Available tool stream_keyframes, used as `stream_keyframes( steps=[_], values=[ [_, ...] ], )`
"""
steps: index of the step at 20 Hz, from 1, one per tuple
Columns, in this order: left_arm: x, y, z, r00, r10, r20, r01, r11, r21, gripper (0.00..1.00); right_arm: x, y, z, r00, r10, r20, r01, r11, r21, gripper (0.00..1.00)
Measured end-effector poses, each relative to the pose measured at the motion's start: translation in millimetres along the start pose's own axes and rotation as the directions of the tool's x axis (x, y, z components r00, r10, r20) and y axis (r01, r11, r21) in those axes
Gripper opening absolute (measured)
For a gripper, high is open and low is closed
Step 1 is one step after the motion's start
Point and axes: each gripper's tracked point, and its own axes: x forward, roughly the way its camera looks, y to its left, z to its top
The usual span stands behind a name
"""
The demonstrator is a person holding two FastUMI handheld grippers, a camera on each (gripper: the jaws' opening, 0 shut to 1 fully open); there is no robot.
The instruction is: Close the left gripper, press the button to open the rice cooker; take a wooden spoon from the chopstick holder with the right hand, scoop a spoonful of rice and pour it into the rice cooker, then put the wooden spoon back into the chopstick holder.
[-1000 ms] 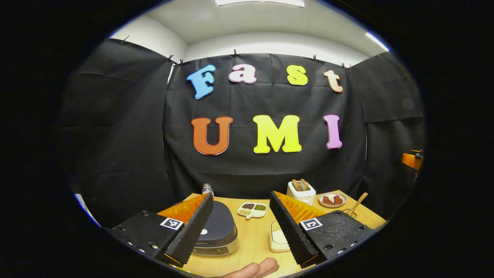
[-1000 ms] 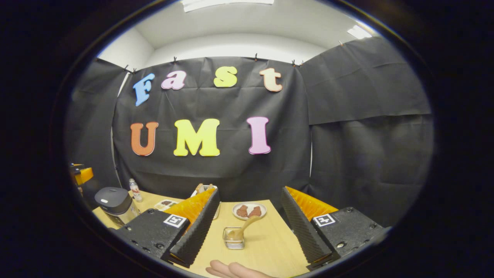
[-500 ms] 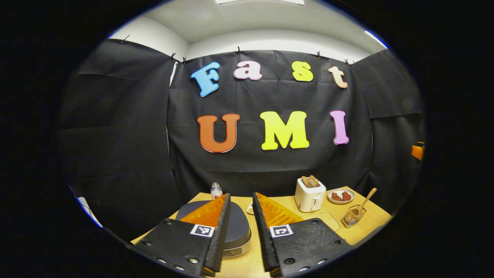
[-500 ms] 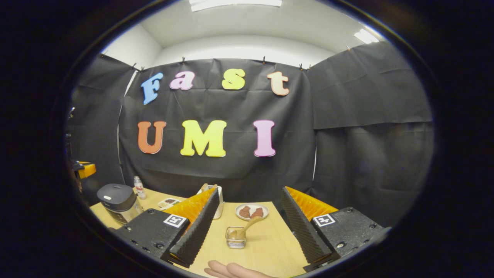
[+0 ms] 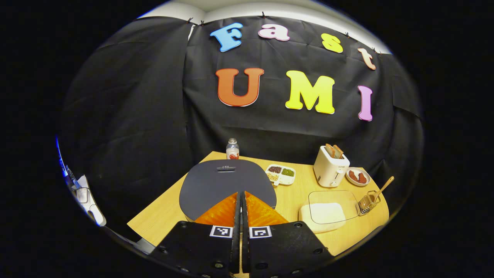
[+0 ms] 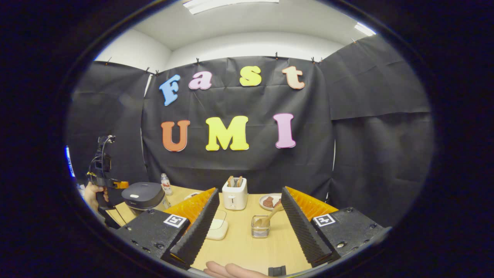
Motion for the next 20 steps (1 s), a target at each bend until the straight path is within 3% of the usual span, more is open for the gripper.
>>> stream_keyframes(
  steps=[10,16,20],
  values=[
    [38.3,9.9,-39.1,0.987,-0.023,-0.159,0.014,0.998,-0.055,0.00,9.2,-12.7,-8.0,0.999,-0.039,0.007,0.039,0.999,-0.036,0.99],
    [35.8,11.4,-51.0,0.975,0.026,-0.219,-0.026,1.000,0.005,0.00,14.0,-11.7,-16.1,0.999,-0.041,0.000,0.041,0.998,-0.047,1.00],
    [38.9,11.7,-51.9,0.971,0.083,-0.225,-0.060,0.992,0.108,0.00,18.0,-3.7,-23.3,0.999,-0.028,-0.024,0.027,0.999,-0.045,0.99]
  ],
)
